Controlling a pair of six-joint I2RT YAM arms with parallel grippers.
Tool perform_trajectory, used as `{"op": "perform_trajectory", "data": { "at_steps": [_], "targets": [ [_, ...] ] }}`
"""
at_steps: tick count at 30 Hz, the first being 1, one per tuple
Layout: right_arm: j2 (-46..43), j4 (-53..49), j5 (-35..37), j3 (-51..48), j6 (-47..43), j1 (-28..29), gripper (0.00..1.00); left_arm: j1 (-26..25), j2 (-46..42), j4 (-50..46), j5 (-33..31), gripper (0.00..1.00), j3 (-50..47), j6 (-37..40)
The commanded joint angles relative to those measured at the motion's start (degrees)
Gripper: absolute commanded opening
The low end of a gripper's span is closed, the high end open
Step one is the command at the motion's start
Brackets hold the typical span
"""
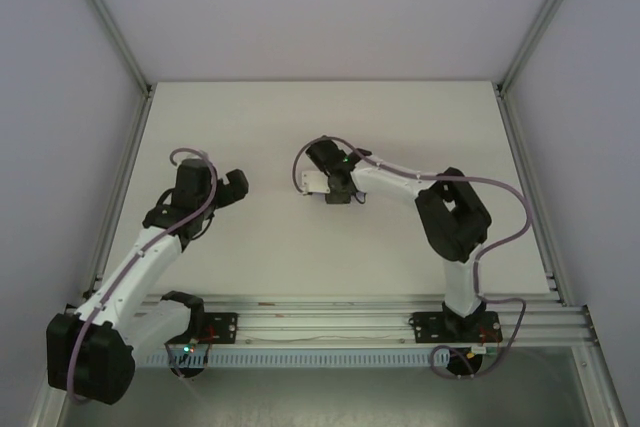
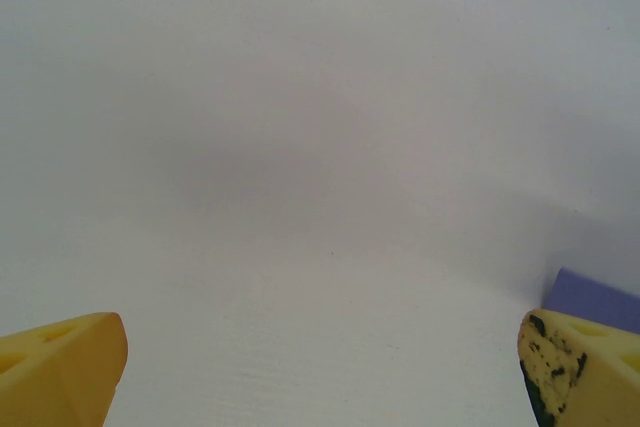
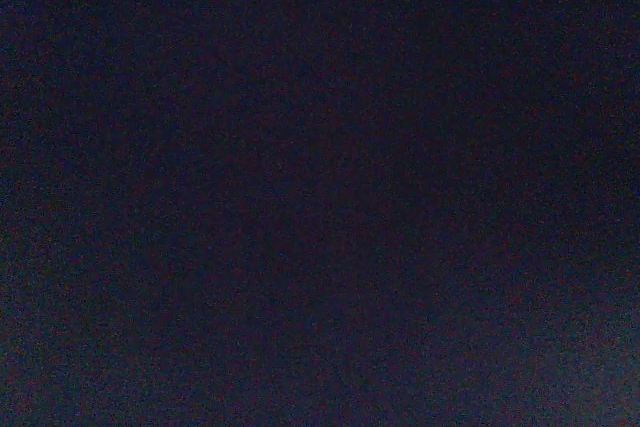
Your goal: Assemble paper box
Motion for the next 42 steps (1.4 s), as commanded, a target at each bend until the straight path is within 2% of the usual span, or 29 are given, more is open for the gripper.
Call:
{"op": "perform_trajectory", "data": {
  "at_steps": [1, 3, 6, 9, 10, 15, 20, 23, 27, 30, 33, 36, 39, 42],
  "targets": [
    [-1.9, 9.5, 11.2, -3.3, 3.2, 0.3, 0.56, 0.5, -2.0, -1.2, -0.8, 1.0, -1.4, -1.2],
    [-2.5, 8.7, 10.6, -4.3, 4.2, 0.8, 0.61, 0.5, -2.8, -0.9, -0.4, 1.0, -1.7, -1.2],
    [-4.7, 6.1, 7.8, -5.9, 6.0, 2.2, 0.76, 0.5, -3.8, -1.0, -0.4, 1.0, -1.9, -1.2],
    [-9.3, 6.7, 3.2, -10.9, 5.4, 3.8, 0.96, 0.5, -4.3, -1.0, 0.0, 1.0, -1.7, -1.0],
    [-11.3, 7.3, 1.8, -12.9, 5.2, 4.3, 0.99, 0.5, -4.5, -0.8, 0.1, 1.0, -1.8, -0.9],
    [-18.8, 4.0, 0.5, -16.6, 8.4, 6.1, 1.0, 0.5, -4.9, 0.2, -0.4, 1.0, -1.5, -0.1],
    [-29.9, 7.6, -0.7, -22.6, 12.3, 5.0, 1.0, 0.5, -5.0, 4.3, -5.8, 1.0, -1.5, 3.2],
    [-37.1, 13.7, -2.9, -26.8, 22.4, -0.5, 1.0, 0.5, -4.5, 10.8, -12.6, 1.0, -3.7, 7.6],
    [-46.8, 29.2, -2.4, -35.9, 46.2, -13.6, 1.0, 0.6, -3.5, 23.8, -21.6, 1.0, -9.0, 14.7],
    [-51.6, 37.2, -2.6, -43.2, 59.9, -23.5, 1.0, 1.1, -2.1, 36.4, -23.8, 1.0, -14.5, 20.4],
    [-52.4, 40.5, -0.6, -48.0, 67.9, -31.1, 1.0, 2.1, 0.7, 43.4, -23.7, 1.0, -17.6, 23.4],
    [-51.0, 50.7, -2.3, -54.4, 66.8, -35.0, 1.0, 2.6, 3.1, 52.9, -25.2, 1.0, -21.6, 25.7],
    [-47.0, 59.5, -2.0, -58.6, 66.8, -37.0, 1.0, 4.4, 5.1, 60.8, -21.8, 1.0, -25.4, 25.5],
    [-41.7, 69.0, -0.8, -61.6, 65.5, -38.5, 1.0, 5.9, 8.6, 64.6, -20.7, 1.0, -26.6, 24.3]
  ]
}}
